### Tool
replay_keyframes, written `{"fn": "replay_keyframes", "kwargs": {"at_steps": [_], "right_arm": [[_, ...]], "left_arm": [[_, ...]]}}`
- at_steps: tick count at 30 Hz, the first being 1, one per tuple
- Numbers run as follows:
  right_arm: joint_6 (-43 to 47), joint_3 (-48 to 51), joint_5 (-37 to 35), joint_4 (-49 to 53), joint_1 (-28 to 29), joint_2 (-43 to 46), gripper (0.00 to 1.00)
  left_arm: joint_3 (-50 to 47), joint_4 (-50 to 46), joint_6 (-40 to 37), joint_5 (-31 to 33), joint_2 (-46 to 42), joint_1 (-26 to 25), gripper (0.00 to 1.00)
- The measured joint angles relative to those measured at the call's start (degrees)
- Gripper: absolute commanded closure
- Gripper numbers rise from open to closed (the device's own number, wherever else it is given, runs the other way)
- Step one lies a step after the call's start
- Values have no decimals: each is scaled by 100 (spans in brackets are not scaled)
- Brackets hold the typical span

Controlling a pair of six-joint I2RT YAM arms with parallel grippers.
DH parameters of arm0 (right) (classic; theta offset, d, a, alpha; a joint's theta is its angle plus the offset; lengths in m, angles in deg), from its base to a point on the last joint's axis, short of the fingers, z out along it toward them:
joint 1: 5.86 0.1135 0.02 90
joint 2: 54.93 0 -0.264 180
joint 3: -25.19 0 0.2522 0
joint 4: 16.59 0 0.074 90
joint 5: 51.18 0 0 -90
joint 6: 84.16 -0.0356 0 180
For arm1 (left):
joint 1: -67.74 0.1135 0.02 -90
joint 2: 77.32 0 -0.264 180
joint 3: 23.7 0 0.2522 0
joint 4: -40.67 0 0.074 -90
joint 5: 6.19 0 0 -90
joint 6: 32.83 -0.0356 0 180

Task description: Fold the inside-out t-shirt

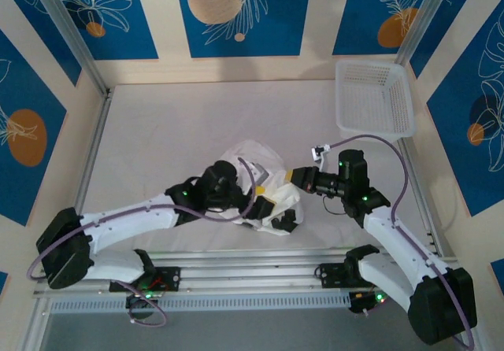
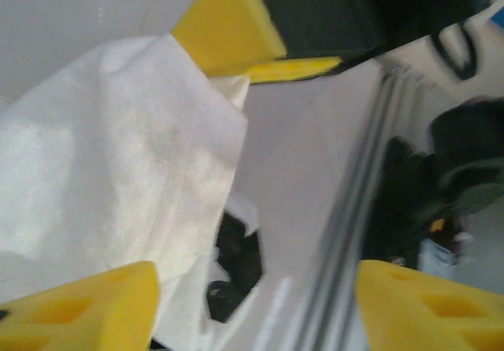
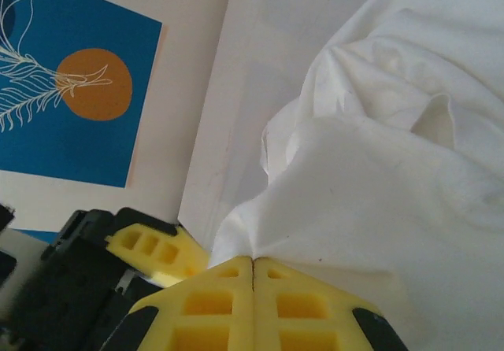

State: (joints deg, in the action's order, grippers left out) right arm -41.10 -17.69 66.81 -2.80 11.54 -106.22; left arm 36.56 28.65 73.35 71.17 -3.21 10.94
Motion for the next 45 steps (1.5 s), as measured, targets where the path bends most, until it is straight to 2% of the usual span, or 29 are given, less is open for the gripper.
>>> {"fn": "replay_keyframes", "kwargs": {"at_steps": [3, 7, 10, 13, 15, 16, 18, 19, 21, 23, 27, 29, 30, 32, 34, 35, 38, 42, 45], "right_arm": [[0, 0, -37, 0, 74, -2, 100], [4, 0, -57, 7, 118, -2, 100], [9, 0, -66, 68, 131, -2, 100], [24, 0, -83, 114, 136, 15, 100], [24, 0, -85, 125, 136, 31, 100], [26, 0, -85, 127, 136, 35, 100], [24, 0, -85, 122, 136, 37, 100], [24, 0, -85, 122, 136, 35, 100], [24, 0, -83, 109, 136, 35, 100], [24, 0, -81, 103, 136, 35, 100], [24, 0, -81, 105, 136, 35, 100], [24, 0, -81, 105, 136, 35, 100], [24, 0, -81, 105, 136, 35, 100], [24, 0, -81, 105, 136, 35, 100], [24, 0, -81, 105, 136, 35, 100], [24, 0, -81, 105, 136, 35, 100], [24, 0, -85, 114, 92, 35, 98], [35, 2, -57, 107, -282, -151, 92], [186, -79, 92, 269, -476, -721, 71]], "left_arm": [[39, -4, -208, 876, 378, -90, 16], [153, 85, -352, 1725, 883, -109, 17], [227, 173, -389, 2103, 1001, -109, 28], [232, 249, -369, 2297, 859, -98, 34], [229, 251, -275, 2299, 658, -33, 45], [229, 251, -199, 2269, 531, 13, 55], [238, 251, -107, 2142, 343, 162, 76], [260, 249, -55, 2039, 304, 262, 82], [319, 256, 15, 1786, 337, 439, 83], [376, 256, 35, 1423, 463, 566, 77], [538, 328, 107, 579, 920, 643, 41], [538, 404, 203, 243, 1054, 643, 36], [535, 463, 238, 70, 1102, 645, 41], [535, 568, 310, -166, 1137, 649, 63], [553, 595, 396, -258, 1156, 660, 91], [564, 581, 396, -262, 1165, 671, 100], [599, 481, 546, -350, 1167, 785, 100], [605, 448, 1143, -1014, 1064, 1261, 100], [820, 400, 1646, -1668, 973, 1425, 100]]}}
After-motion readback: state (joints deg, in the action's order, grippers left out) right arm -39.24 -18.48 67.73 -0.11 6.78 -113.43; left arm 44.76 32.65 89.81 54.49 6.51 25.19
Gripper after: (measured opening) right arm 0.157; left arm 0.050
